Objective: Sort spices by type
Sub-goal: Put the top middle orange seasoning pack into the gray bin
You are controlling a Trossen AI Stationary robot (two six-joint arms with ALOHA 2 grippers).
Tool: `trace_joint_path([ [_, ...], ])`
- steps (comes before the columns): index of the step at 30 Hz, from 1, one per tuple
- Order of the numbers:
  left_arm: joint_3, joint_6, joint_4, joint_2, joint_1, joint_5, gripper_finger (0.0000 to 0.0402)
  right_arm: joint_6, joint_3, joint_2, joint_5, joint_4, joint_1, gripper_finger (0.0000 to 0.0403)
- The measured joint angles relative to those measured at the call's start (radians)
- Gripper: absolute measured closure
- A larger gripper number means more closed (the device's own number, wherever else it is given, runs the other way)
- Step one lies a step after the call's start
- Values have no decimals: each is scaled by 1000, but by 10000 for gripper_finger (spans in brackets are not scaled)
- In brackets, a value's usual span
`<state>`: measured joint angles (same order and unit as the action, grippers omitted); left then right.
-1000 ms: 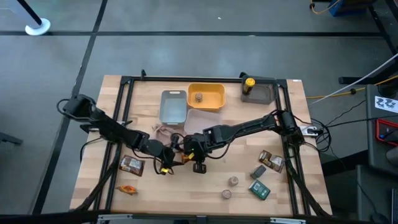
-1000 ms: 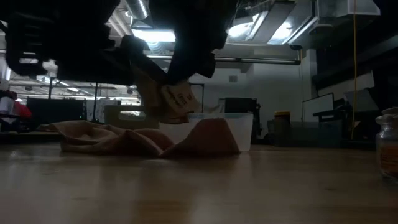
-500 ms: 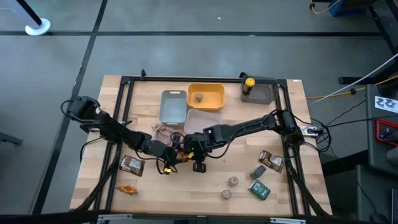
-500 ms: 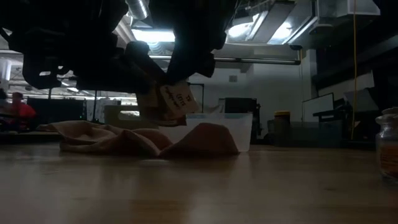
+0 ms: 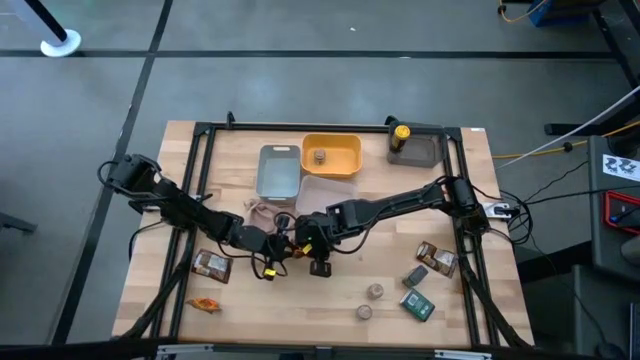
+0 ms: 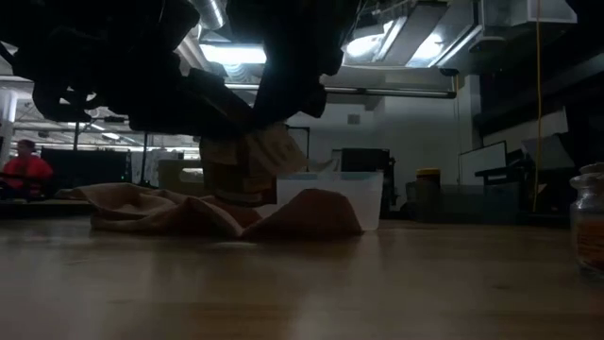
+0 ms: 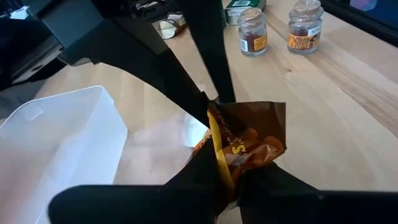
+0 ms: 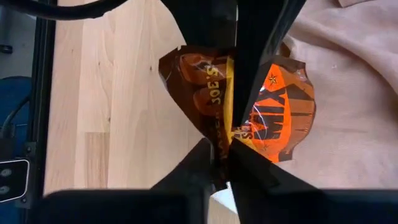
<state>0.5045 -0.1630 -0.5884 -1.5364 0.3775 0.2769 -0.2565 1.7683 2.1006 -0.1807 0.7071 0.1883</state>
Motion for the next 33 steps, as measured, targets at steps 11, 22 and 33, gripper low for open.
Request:
trace_joint_path([
  [11, 0, 26, 4, 25, -1, 23, 390, -5, 0, -16, -13, 142, -12, 257],
  [22, 0, 52, 5, 151, -130, 73, 385, 1, 1, -198, 260, 314, 0, 249],
  [33, 0, 70, 38, 296, -394, 105, 384, 1, -104, -336, 466, 374, 74, 248],
])
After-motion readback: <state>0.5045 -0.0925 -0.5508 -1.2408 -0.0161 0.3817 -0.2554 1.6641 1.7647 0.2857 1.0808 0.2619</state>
